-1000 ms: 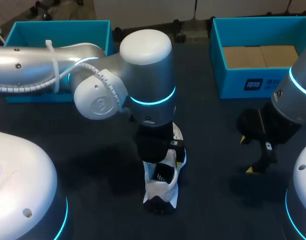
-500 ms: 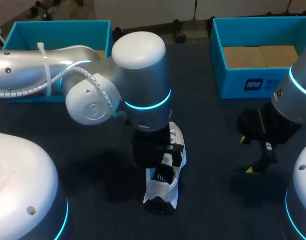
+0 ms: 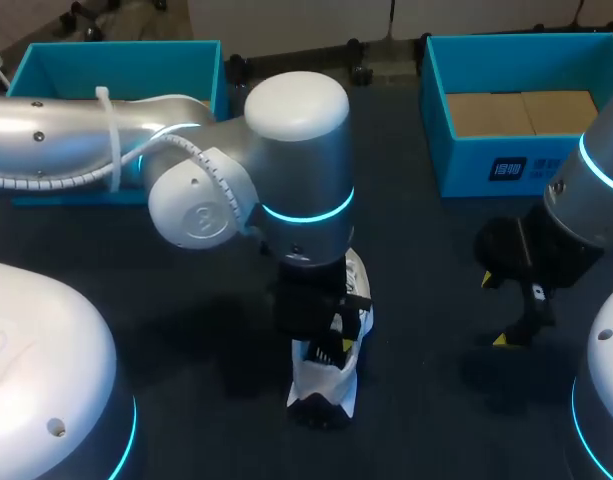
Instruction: Take the shoe out of the shoebox, open the shoe tongue, remove and reinsert the insole, then place the shoe into the shoebox
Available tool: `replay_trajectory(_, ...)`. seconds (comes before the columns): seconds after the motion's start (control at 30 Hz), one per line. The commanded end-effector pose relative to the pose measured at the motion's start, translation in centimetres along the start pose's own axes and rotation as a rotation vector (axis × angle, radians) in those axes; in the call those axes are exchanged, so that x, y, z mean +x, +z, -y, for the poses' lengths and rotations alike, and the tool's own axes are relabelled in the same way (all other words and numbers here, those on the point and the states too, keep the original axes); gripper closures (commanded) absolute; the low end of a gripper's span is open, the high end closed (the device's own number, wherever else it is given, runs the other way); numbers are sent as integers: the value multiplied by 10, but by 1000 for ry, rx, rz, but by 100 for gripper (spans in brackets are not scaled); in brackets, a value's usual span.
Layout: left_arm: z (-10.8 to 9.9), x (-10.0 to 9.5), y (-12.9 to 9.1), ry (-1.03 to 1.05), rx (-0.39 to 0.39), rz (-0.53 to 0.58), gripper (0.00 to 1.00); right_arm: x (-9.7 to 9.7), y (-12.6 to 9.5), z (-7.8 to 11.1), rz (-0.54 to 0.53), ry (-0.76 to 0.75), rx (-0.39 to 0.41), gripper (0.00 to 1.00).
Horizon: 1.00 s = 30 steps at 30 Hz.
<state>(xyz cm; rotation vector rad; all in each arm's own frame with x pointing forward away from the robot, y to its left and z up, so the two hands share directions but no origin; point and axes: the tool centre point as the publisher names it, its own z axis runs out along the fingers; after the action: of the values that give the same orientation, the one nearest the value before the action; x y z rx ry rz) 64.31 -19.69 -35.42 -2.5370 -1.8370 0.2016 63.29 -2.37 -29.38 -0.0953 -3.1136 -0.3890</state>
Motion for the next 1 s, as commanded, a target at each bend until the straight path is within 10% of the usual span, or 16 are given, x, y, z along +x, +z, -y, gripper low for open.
replay_trajectory(0.03, -1, -2, 4, 1, 1, -3, 52, 1, 1, 1, 3, 0, 0, 0)
replay_trajectory(0.47, 28, 0, -12, 14, 1, 6, 49, 1, 1, 1, 3, 0, 0, 0)
replay_trajectory(0.73, 9, -4, 7, -12, 27, -17, 48, 1, 1, 1, 3, 0, 0, 0)
replay_trajectory(1.0, 3, -4, -1, -13, 20, -18, 27, 1, 1, 1, 3, 0, 0, 0)
